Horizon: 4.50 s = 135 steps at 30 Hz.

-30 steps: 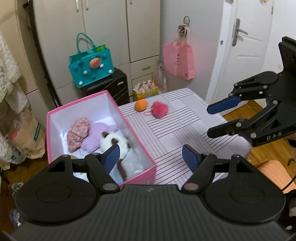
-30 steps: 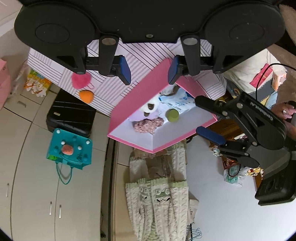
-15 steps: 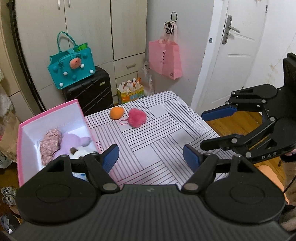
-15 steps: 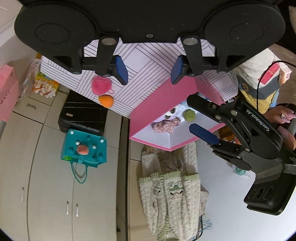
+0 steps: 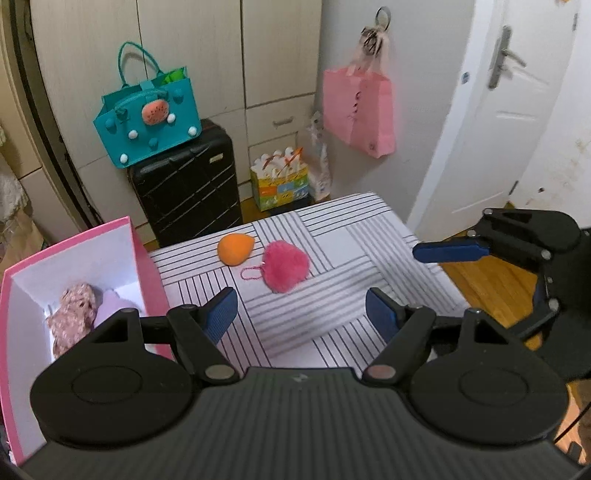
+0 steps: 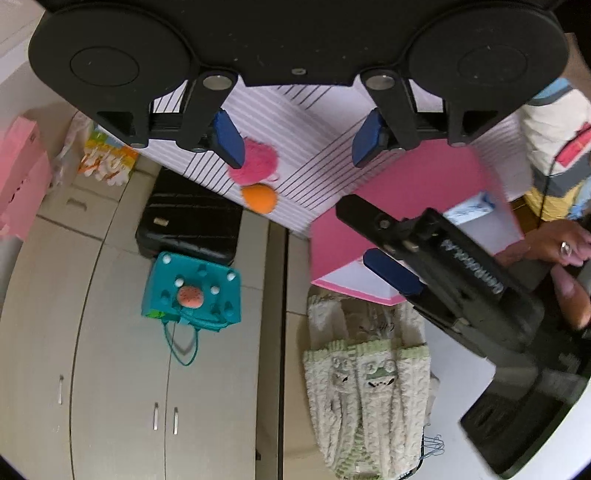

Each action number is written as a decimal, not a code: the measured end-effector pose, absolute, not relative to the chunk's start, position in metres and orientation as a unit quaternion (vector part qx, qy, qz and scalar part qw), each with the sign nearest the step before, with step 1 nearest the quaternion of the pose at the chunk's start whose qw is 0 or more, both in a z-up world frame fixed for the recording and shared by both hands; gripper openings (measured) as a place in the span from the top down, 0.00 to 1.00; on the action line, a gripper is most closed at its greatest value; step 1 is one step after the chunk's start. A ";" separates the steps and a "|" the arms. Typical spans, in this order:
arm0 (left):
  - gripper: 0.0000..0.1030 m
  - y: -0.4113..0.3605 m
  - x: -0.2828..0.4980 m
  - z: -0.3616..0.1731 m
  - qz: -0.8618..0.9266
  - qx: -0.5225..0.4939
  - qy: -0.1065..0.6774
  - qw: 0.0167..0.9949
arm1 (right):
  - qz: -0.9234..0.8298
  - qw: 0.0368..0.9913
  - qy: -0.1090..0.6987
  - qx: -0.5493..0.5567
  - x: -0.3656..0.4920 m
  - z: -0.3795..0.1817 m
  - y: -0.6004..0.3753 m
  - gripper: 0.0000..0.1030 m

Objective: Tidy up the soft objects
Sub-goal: 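Move both tools to the orange sponge and pink fluffy heart, then grasp the orange sponge with the left tool while the right tool grasps the pink heart, then carry the orange sponge and pink heart over the shoebox with both tools, then open both tools dropping the sponge and heart into the box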

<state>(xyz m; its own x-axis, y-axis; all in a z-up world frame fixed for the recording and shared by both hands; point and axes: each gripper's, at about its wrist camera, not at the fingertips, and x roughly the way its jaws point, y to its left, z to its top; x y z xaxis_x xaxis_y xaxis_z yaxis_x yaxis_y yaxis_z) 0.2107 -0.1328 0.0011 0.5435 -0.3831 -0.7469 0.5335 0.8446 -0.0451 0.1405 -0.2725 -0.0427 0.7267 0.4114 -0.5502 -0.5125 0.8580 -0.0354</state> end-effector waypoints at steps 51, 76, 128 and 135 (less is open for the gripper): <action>0.59 -0.170 0.407 -0.122 -0.182 0.095 0.548 0.811 | 0.286 0.898 0.326 -0.067 0.271 -0.145 -0.271 0.52; 0.59 -0.128 0.288 -0.047 -0.268 0.111 0.505 0.813 | 0.244 0.893 0.377 -0.014 0.191 -0.096 -0.259 0.52; 0.57 0.109 0.227 -0.022 -0.201 0.022 0.410 0.889 | 0.353 0.861 0.349 -0.107 0.209 -0.015 -0.060 0.51; 0.57 0.107 0.246 -0.044 -0.190 0.035 0.419 0.887 | 0.359 0.840 0.360 -0.190 0.225 -0.045 -0.030 0.51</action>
<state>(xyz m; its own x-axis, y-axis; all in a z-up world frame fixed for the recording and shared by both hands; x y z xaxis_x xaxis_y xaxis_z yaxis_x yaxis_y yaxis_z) 0.2464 0.1073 -0.0435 0.5760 -0.3072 -0.7576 0.3664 0.9254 -0.0966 0.2253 -0.0296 -0.0448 0.4831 0.4664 -0.7410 -0.7399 0.6700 -0.0606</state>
